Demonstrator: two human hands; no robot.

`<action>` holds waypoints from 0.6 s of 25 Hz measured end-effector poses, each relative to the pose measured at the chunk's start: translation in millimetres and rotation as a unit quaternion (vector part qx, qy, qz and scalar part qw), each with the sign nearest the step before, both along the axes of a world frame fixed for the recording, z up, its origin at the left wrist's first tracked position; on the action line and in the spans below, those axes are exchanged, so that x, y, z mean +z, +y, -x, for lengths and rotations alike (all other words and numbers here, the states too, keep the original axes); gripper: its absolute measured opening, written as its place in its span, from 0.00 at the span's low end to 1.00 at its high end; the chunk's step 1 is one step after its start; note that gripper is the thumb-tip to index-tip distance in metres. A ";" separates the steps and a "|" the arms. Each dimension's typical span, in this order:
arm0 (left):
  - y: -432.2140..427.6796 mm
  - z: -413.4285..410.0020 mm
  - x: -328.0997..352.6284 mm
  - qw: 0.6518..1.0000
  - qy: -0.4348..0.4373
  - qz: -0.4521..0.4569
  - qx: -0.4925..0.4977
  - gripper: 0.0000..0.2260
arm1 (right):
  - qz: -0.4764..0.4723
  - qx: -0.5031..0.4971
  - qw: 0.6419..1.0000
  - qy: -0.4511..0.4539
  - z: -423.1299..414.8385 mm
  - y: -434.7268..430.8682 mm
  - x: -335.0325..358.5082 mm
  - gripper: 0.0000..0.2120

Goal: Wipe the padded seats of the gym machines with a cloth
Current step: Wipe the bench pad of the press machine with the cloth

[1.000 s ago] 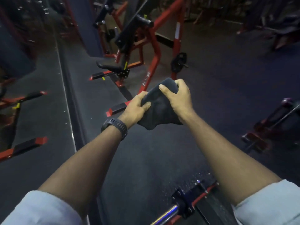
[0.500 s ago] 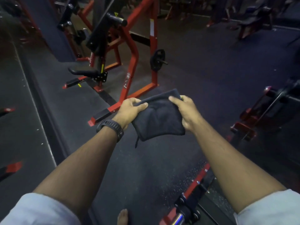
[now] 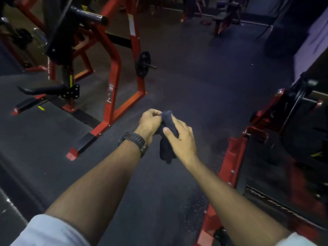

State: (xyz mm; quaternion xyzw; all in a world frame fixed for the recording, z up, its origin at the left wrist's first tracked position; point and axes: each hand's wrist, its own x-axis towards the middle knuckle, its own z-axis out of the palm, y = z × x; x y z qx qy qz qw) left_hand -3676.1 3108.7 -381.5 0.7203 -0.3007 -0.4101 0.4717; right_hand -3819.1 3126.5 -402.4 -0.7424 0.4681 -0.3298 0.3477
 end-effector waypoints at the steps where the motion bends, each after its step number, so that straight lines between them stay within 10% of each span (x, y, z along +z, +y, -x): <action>1: -3.3 -13.4 2.6 1.000 0.020 0.008 0.000 0.06 | 0.000 0.017 0.999 0.032 -12.0 -0.3 -5.7 0.33; 6: 7.3 -60.1 26.3 0.978 0.192 0.078 -0.037 0.10 | -0.053 -0.022 0.995 -0.082 -49.7 -4.1 -11.8 0.36; 15: 39.9 -182.6 29.4 0.990 0.068 0.104 -0.064 0.14 | -0.259 0.044 0.904 -0.337 -162.4 -19.4 22.8 0.17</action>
